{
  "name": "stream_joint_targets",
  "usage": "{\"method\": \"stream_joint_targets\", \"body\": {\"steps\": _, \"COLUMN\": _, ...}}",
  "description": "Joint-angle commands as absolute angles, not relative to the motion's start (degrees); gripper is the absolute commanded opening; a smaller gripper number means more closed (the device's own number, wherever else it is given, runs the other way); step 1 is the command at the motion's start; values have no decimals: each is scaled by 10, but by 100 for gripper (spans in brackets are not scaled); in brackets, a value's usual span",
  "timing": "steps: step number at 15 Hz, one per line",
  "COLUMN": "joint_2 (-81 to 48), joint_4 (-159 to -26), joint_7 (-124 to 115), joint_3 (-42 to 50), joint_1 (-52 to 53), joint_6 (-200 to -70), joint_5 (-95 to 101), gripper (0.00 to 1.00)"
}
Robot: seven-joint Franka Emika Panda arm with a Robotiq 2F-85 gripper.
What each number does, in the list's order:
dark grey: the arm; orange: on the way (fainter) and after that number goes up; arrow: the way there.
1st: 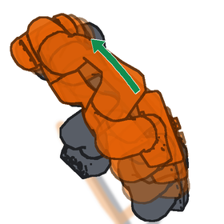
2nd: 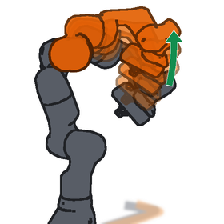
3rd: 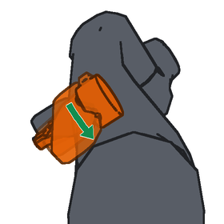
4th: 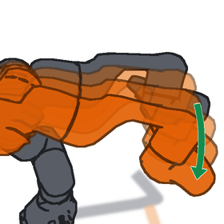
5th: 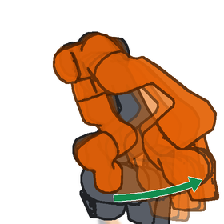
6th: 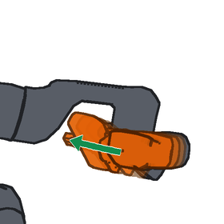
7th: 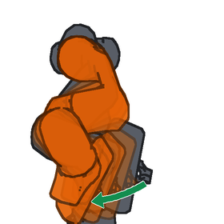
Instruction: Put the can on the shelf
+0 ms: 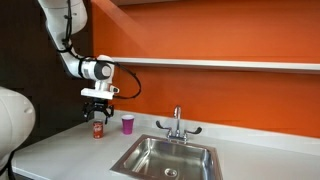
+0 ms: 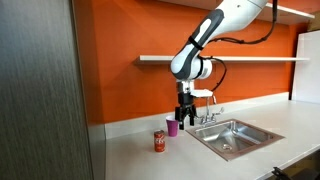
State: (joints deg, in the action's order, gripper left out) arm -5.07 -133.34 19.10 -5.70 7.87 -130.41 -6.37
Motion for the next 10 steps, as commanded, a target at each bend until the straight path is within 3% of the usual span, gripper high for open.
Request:
{"method": "stream_joint_targets", "body": {"steps": 1, "joint_2": -87, "joint_4": -1310, "joint_7": 180, "joint_3": -74, "joint_1": 82, "joint_6": -1326, "joint_5": -47, "gripper": 100}}
{"method": "stream_joint_targets", "body": {"steps": 10, "joint_2": -186, "joint_4": -1243, "joint_7": 178, "joint_3": -78, "joint_1": 77, "joint_6": -1391, "joint_5": -19, "gripper": 100}}
